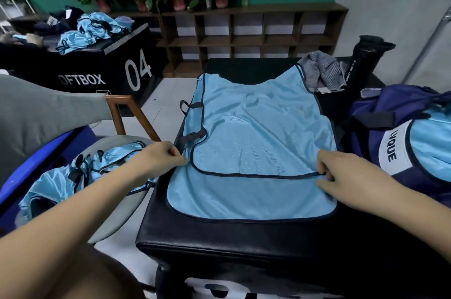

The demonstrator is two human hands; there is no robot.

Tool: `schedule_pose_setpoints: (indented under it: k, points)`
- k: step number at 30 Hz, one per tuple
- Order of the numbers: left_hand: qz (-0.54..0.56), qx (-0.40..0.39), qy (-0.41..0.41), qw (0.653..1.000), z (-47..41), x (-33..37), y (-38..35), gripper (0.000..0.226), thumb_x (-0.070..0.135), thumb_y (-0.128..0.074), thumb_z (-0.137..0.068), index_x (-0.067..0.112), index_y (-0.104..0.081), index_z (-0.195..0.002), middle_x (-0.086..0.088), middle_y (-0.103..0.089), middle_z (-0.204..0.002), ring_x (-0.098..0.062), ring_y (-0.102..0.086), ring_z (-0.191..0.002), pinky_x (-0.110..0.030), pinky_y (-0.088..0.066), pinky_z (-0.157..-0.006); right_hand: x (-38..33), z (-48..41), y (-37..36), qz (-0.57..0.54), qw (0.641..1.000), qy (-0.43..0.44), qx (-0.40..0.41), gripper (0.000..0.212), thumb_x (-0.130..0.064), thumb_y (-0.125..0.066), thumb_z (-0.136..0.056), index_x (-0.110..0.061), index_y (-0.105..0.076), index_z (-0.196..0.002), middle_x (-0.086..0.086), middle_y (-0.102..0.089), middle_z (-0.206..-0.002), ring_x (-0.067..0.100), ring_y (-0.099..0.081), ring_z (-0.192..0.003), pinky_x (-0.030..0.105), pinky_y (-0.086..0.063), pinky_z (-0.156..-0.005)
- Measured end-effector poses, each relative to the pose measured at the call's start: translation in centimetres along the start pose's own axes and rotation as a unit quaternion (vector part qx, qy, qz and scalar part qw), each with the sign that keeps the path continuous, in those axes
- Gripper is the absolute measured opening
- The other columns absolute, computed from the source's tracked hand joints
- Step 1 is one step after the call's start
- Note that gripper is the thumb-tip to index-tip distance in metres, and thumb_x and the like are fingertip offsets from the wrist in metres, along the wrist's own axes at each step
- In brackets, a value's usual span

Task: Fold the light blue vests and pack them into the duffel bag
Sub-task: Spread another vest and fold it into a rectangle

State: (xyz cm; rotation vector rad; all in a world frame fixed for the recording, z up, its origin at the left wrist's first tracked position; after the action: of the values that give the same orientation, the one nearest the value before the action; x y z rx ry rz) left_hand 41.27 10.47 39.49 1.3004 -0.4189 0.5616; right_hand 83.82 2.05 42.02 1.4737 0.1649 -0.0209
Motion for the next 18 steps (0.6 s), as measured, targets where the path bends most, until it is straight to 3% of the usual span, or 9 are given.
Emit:
schedule_pose_setpoints:
  k: [4, 7, 11, 13, 16, 18]
  points:
    - [-0.070, 0.014, -0.006, 0.997, 0.7, -0.1, -0.3, 0.021, 0.037, -0.081, -0.088, 0.018, -0.072, -0.085, -0.001, -0.073, -0.083, -0.017, -0.067, -0.079, -0.032, -0.054, -0.069, 0.5, 1.2, -0.4, 0.001, 0.999, -0.047, -0.020, 0.033, -0.049, -0.065, -0.088, -0.034, -0.035, -0.091, -0.010, -0.063, -0.086, 0.020, -0.063, -0.080, 0.042, -0.056, -0.073]
    - [-0.080, 0.015, 0.000, 0.997, 0.9, -0.1, 0.0, 0.023, 0.032, -0.082, -0.088, 0.013, -0.072, -0.082, -0.001, -0.071, -0.078, -0.017, -0.064, -0.074, -0.030, -0.050, -0.062, 0.4, 1.4, -1.1, -0.015, 0.999, -0.050, -0.012, 0.033, -0.047, -0.065, -0.089, -0.033, -0.035, -0.094, -0.009, -0.063, -0.086, 0.021, -0.064, -0.079, 0.044, -0.057, -0.075]
    - [-0.094, 0.010, 0.014, 0.995, 0.8, -0.5, 0.9, 0.034, 0.033, -0.084, -0.087, 0.015, -0.059, -0.073, -0.002, -0.063, -0.070, -0.018, -0.056, -0.066, -0.031, -0.042, -0.061, 1.1, 1.2, -1.6, -0.057, 0.997, -0.053, -0.025, 0.025, -0.029, -0.063, -0.089, -0.033, -0.039, -0.094, -0.005, -0.065, -0.079, 0.020, -0.064, -0.073, 0.046, -0.057, -0.071]
    - [-0.088, 0.002, 0.021, 0.996, 0.8, -0.9, 1.3, 0.037, 0.034, -0.086, -0.086, 0.013, -0.058, -0.073, -0.007, -0.066, -0.068, -0.018, -0.062, -0.061, -0.030, -0.046, -0.060, 1.3, 1.3, -1.4, -0.061, 0.996, -0.056, -0.034, 0.024, -0.021, -0.063, -0.088, -0.032, -0.042, -0.093, -0.003, -0.067, -0.077, 0.019, -0.065, -0.071, 0.045, -0.057, -0.070]
    - [-0.068, -0.023, 0.034, 0.997, 1.0, -1.1, 1.2, 0.043, 0.035, -0.091, -0.081, 0.002, -0.064, -0.089, -0.016, -0.071, -0.084, -0.025, -0.066, -0.071, -0.037, -0.056, -0.067, 1.9, 1.4, -1.2, -0.052, 0.995, -0.066, -0.052, 0.028, -0.023, -0.067, -0.082, -0.031, -0.043, -0.093, -0.003, -0.067, -0.080, 0.019, -0.066, -0.071, 0.046, -0.058, -0.072]
    - [-0.098, -0.027, 0.031, 0.994, 1.1, -1.0, 1.0, 0.050, 0.040, -0.093, -0.079, 0.007, -0.064, -0.100, -0.010, -0.070, -0.096, -0.028, -0.067, -0.086, -0.043, -0.062, -0.082, 2.2, 1.6, -1.0, -0.060, 0.994, -0.067, -0.068, 0.030, -0.027, -0.069, -0.078, -0.032, -0.043, -0.092, -0.003, -0.069, -0.080, 0.020, -0.068, -0.071, 0.047, -0.059, -0.072]
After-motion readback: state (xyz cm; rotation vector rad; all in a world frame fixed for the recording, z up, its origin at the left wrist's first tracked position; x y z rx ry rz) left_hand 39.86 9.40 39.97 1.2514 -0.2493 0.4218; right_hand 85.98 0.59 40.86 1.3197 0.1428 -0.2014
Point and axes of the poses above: each hand's wrist, its own z-axis away from the middle knuckle, its own y-axis out of the back of the hand, x = y × z, the point moved 4 cm from there along -z, towards the middle knuckle
